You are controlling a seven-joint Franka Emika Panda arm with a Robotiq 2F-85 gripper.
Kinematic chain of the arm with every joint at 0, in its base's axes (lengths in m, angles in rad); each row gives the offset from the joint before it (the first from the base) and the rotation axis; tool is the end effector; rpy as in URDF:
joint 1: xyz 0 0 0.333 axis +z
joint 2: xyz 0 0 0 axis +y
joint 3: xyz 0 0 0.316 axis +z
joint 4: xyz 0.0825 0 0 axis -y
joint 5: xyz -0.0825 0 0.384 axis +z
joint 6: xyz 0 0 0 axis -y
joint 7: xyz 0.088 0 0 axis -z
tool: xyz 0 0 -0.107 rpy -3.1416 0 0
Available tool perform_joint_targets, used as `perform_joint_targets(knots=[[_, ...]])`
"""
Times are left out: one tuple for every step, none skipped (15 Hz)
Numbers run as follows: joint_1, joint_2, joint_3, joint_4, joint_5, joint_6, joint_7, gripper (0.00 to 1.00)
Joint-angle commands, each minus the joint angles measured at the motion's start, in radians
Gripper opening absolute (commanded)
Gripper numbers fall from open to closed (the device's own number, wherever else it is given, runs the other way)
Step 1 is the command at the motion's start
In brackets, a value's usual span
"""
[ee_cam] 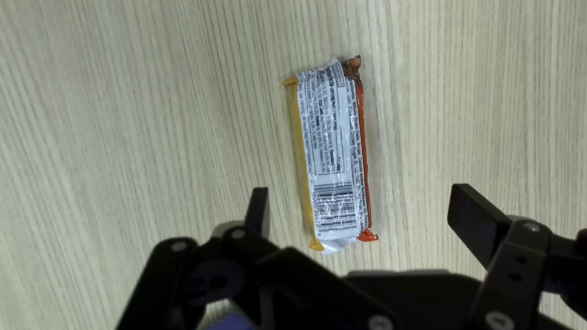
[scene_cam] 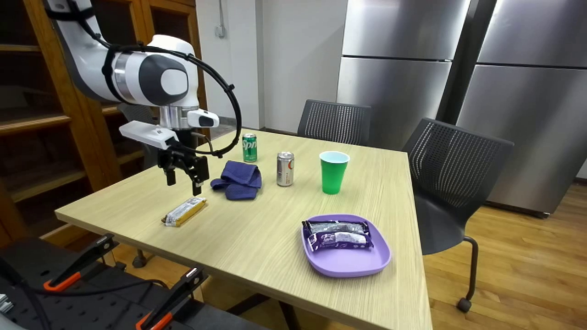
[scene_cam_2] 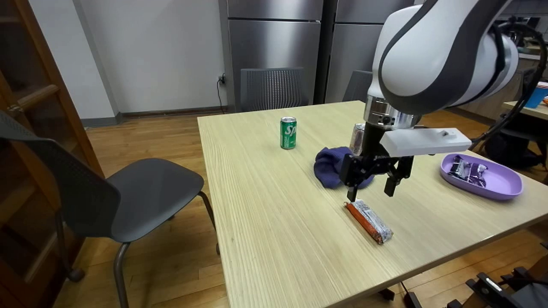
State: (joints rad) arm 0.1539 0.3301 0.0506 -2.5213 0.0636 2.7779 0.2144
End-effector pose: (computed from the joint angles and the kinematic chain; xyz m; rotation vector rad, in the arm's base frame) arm 0.4401 0.0903 0.1478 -3.1163 0.1127 0.1242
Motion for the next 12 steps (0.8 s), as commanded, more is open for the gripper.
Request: perform_joint_targets(knots=[[0.041, 0.050, -0.035, 0.038, -0.058, 0.017, 0.042, 1.00], [0.051, 0.059, -0.045, 0.044, -0.071, 0.017, 0.048, 1.00], [0.058, 0.067, -0.052, 0.050, -0.079, 0.015, 0.048, 1.00], [0.062, 0.075, -0.054, 0.055, -0.083, 0.011, 0.046, 1.00], [0.068, 0.081, -0.058, 0.059, -0.088, 0.011, 0.046, 1.00], [0.071, 0.087, -0.058, 0.062, -0.090, 0.009, 0.044, 1.00], [0.079, 0.094, -0.062, 0.064, -0.095, 0.012, 0.049, 1.00], [0.085, 0.100, -0.065, 0.067, -0.097, 0.009, 0.050, 1.00], [0.090, 0.105, -0.066, 0.069, -0.097, 0.007, 0.051, 1.00], [0.095, 0.110, -0.068, 0.071, -0.098, 0.006, 0.051, 1.00], [0.101, 0.115, -0.071, 0.073, -0.099, 0.005, 0.054, 1.00], [0.106, 0.120, -0.073, 0.076, -0.100, 0.005, 0.055, 1.00]])
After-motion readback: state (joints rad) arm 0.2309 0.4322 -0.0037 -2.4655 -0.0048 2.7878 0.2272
